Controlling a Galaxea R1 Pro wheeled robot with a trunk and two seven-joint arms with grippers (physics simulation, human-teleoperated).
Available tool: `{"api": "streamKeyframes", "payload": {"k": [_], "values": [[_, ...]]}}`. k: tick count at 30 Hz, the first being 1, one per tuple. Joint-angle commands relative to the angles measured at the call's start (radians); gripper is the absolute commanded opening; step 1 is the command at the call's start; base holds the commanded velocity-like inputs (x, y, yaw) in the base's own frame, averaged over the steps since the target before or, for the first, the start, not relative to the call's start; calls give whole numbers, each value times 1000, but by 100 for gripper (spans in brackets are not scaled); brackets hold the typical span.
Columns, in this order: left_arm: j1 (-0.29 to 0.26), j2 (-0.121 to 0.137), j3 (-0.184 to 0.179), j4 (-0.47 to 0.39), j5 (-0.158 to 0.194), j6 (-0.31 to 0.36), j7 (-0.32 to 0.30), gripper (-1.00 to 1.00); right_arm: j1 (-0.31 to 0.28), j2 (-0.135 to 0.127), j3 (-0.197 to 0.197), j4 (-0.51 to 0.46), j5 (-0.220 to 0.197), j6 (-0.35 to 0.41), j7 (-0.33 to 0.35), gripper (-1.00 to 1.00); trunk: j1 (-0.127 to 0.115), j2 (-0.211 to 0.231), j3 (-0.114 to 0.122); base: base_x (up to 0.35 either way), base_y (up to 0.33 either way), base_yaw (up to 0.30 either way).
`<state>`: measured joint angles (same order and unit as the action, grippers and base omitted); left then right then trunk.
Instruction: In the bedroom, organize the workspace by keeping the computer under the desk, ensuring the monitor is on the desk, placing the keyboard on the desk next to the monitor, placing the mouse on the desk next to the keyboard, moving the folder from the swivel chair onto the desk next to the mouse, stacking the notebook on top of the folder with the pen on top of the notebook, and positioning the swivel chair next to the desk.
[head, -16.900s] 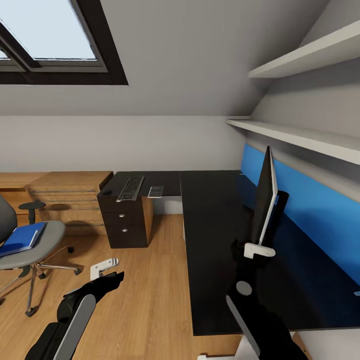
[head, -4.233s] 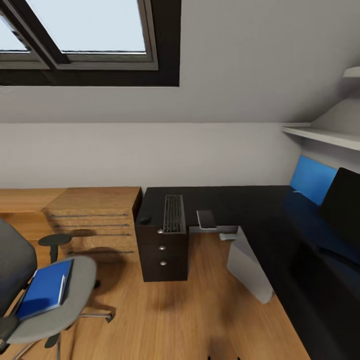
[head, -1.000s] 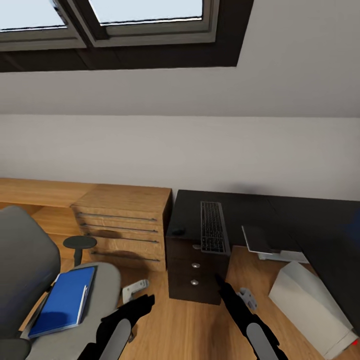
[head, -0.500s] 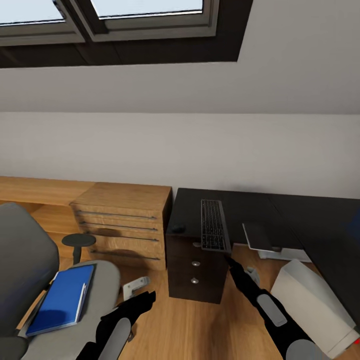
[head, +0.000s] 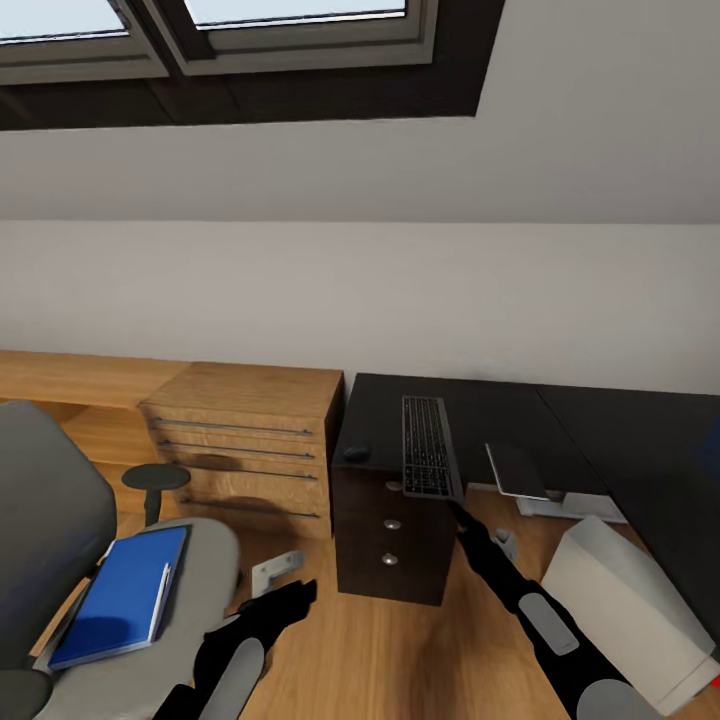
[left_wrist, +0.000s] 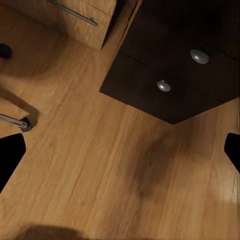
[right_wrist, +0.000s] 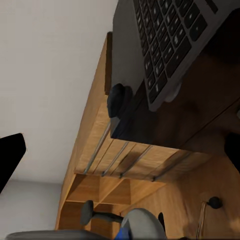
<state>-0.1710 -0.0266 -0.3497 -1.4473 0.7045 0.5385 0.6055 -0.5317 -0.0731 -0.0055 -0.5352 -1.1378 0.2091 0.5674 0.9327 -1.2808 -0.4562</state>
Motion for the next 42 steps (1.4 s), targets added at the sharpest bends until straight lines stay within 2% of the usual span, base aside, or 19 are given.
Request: {"api": "streamKeyframes", "payload": {"k": [1, 6, 17, 25, 32, 42], "values": [[-1, -6, -7, 4, 7, 1, 11, 100, -1, 6, -1, -5, -11, 5, 8, 100, 0, -1, -1, 0, 0, 0], [-1, -32, 22, 19, 3, 3, 12, 100, -1, 11, -1, -11, -13, -12, 36, 100, 15, -29, -14, 0, 0, 0], [-1, -36, 29, 22, 3, 4, 14, 100, -1, 8, -1, -8, -11, -16, 85, 100, 58, -106, -48, 0, 0, 0], [-1, -37, 26, 22, 3, 3, 14, 100, -1, 7, -1, -9, -12, -16, 88, 100, 88, -162, -73, 0, 0, 0], [-1, -36, -4, 21, 1, 1, 15, 100, -1, 11, 2, -12, -10, -22, 86, 100, 115, -211, -95, 0, 0, 0], [-1, -36, -10, 21, 1, 0, 16, 100, -1, 17, 2, -13, -10, -23, 80, 100, 153, -281, -126, 0, 0, 0]]}}
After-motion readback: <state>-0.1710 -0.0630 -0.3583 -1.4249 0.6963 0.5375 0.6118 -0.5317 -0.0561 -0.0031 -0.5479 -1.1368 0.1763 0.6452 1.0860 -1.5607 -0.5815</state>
